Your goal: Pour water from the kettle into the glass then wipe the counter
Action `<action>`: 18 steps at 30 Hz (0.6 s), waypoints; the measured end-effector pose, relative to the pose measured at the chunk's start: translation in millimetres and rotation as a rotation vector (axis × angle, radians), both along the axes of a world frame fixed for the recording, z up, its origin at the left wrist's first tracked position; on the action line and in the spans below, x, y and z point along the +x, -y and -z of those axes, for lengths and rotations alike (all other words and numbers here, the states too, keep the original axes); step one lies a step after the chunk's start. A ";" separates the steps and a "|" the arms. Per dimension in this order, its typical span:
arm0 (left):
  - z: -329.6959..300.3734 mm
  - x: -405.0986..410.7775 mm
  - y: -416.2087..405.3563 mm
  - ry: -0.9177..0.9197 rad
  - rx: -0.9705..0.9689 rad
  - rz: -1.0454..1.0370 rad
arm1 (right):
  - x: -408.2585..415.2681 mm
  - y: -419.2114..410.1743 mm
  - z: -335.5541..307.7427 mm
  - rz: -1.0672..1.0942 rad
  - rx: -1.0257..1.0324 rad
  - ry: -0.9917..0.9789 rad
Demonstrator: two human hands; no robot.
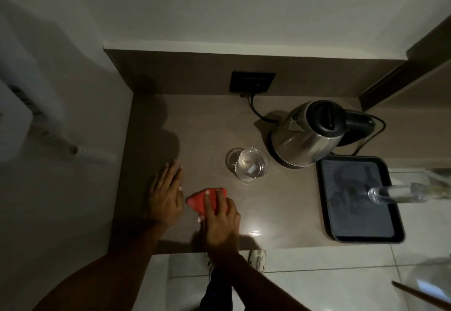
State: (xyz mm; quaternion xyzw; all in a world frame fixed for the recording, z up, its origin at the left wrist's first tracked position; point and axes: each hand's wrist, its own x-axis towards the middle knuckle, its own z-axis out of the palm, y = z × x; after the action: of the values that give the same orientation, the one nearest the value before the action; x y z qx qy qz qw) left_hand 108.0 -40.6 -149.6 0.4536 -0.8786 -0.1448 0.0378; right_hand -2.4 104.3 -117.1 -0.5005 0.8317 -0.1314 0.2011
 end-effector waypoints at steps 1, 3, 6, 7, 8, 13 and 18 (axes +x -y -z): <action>-0.6 -0.8 -0.6 -0.007 -0.004 0.006 | -6.9 -3.7 0.1 -0.056 -0.008 0.001; -3.0 -0.6 -0.4 0.000 -0.008 0.010 | -24.9 -21.9 -0.8 -0.208 -0.001 -0.014; -5.7 -1.2 0.0 0.023 0.003 0.006 | -69.5 -62.0 3.2 -0.358 -0.024 -0.102; -6.2 -1.1 -0.3 0.032 0.008 0.006 | -89.0 -74.5 4.5 -0.370 -0.034 -0.146; -6.2 -0.6 -0.7 0.040 0.007 0.010 | -108.3 -84.5 3.5 -0.361 -0.027 -0.187; -10.0 -1.0 1.0 0.088 0.016 0.023 | -184.8 -96.7 -21.0 -0.186 0.116 -0.282; -11.5 -6.3 -0.3 0.156 0.020 0.031 | -231.7 -129.2 -42.9 0.247 0.060 -0.189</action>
State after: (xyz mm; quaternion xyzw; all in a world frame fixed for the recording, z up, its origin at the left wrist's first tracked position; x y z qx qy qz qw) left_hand 101.7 -40.3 -138.1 0.4502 -0.8842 -0.1184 -0.0378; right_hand -234.0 233.5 -74.2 -0.3983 0.9057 -0.0828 0.1191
